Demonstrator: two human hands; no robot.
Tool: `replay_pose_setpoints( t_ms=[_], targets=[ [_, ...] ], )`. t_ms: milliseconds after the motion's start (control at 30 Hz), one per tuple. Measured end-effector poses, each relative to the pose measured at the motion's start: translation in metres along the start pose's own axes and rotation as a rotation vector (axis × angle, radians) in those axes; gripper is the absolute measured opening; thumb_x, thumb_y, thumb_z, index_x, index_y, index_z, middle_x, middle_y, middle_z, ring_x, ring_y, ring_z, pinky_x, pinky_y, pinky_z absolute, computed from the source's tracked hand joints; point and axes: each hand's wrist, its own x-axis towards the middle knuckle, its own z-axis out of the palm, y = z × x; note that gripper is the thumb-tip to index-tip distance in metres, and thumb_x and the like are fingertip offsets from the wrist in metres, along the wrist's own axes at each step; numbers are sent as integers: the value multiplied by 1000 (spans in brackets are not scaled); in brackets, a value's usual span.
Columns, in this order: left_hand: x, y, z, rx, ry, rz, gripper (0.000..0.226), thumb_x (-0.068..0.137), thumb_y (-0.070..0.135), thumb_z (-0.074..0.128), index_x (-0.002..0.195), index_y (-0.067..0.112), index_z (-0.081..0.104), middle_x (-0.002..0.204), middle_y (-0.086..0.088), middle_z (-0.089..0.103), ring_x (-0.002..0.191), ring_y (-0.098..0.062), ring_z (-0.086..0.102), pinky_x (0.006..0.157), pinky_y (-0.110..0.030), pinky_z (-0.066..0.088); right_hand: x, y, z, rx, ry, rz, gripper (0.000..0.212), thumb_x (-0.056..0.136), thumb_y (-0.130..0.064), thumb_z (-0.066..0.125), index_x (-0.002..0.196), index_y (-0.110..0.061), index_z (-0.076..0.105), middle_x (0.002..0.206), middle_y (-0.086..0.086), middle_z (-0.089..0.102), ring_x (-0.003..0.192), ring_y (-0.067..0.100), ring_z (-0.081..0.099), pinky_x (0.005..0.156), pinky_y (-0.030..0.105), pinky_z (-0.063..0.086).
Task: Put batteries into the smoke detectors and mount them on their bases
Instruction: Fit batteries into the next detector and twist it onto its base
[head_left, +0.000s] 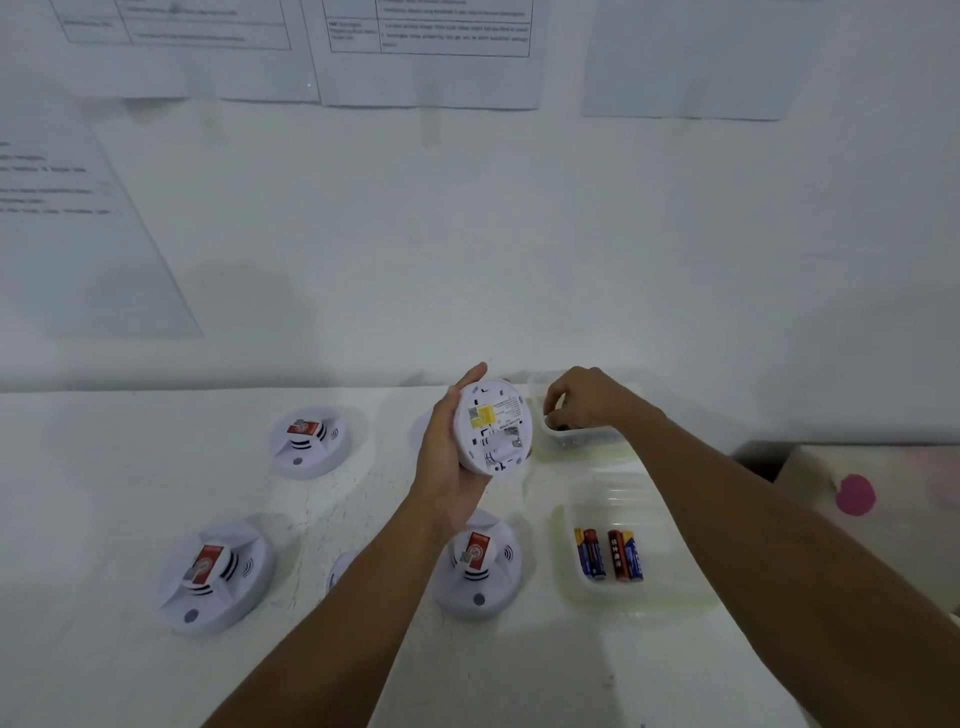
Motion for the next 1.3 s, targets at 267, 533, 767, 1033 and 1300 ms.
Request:
replay_pose_setpoints(
  t_ms=[267,533,767,1033,1300],
  targets=[
    [7,-1,3,-45,16,-7,39,103,34,35,133,23,58,126,-8,65,119,-27,57,110,-51,38,-15,8,-9,264,190,3,8,71,-14,79,76,-16,74,76,1,74,71,15,68,63,26,52],
    [8,0,16,-129,18,-1,42,101,37,39,138,24,54,131,-7,63,114,-29,61,106,-50,42,-77,-31,-4,922,432,-99,6,78,-8,78,82,-9,73,73,8,70,62,11,59,54,19,44],
    [6,0,18,-122,47,53,42,100,42,39,137,29,55,121,-7,68,113,-30,60,103,-52,41,-94,-55,59,646,714,-138,6,86,-23,72,87,-18,76,88,-4,69,84,10,58,76,25,46],
    [7,7,7,-99,48,65,44,95,41,48,137,28,55,128,-8,63,115,-30,58,107,-55,38,-86,-35,53,273,612,-415,21,90,-17,61,105,-21,75,99,-5,63,89,11,52,78,18,41],
    [-1,14,-1,-115,15,54,55,85,42,54,137,27,54,126,-6,64,117,-31,57,97,-55,45,-19,0,-5,-9,192,47,11,75,-24,77,83,-29,70,78,-6,73,76,12,69,74,28,54]
  ],
)
